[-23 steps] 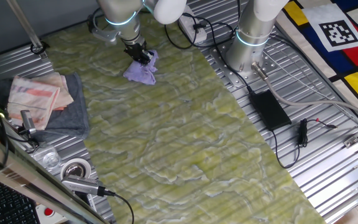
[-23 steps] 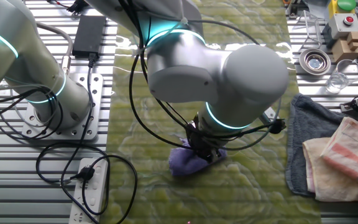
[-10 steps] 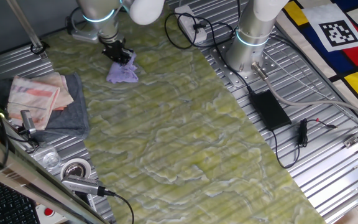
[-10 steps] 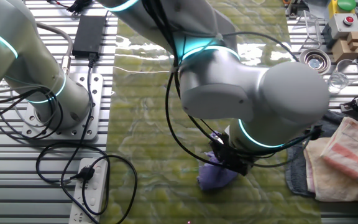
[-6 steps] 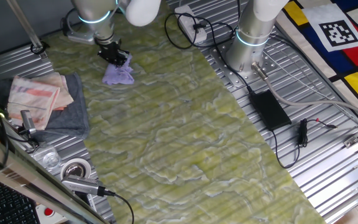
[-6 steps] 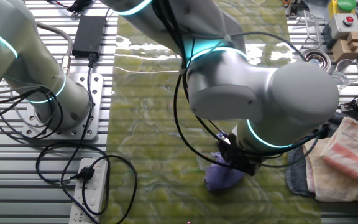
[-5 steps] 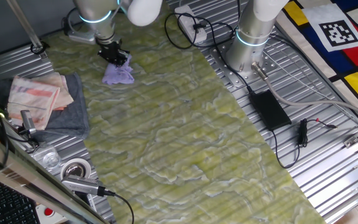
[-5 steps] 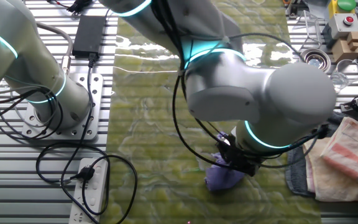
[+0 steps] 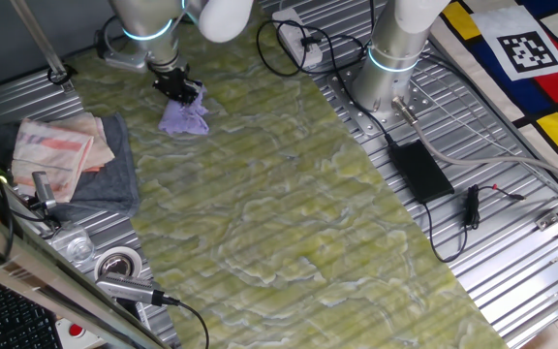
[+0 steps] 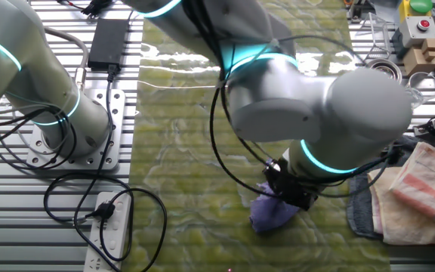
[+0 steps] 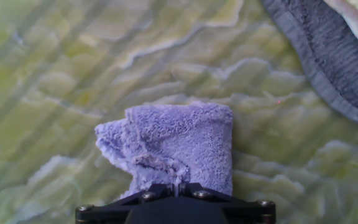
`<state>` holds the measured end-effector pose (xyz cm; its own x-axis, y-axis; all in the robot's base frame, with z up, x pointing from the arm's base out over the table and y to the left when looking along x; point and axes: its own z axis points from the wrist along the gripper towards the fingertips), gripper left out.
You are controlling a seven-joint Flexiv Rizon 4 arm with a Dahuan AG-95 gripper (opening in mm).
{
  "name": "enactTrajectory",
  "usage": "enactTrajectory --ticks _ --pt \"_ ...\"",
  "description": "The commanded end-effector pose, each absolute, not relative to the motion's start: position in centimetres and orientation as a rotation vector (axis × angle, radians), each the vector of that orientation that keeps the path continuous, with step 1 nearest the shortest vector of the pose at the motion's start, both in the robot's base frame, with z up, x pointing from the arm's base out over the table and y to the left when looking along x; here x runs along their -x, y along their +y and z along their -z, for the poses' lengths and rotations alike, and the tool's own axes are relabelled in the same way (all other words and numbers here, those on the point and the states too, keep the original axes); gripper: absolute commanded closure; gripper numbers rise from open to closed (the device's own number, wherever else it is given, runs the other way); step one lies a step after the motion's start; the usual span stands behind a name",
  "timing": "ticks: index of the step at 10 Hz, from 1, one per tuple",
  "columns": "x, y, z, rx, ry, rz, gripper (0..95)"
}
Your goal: Clean the table with a cloth
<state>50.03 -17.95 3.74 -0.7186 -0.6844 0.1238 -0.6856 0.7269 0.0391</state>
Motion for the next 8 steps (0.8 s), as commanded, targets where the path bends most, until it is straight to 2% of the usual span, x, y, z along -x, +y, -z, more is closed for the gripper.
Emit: enactTrajectory --ticks 1,4,8 --pt "-50.01 -17.81 -3.80 -1.009 -2.827 -0.025 95.0" --pt "-50.01 -17.81 -3.80 -0.866 -2.875 -0.012 95.0" --pt "-50.01 -17.81 -3.80 -1.032 -2.878 -0.031 95.0"
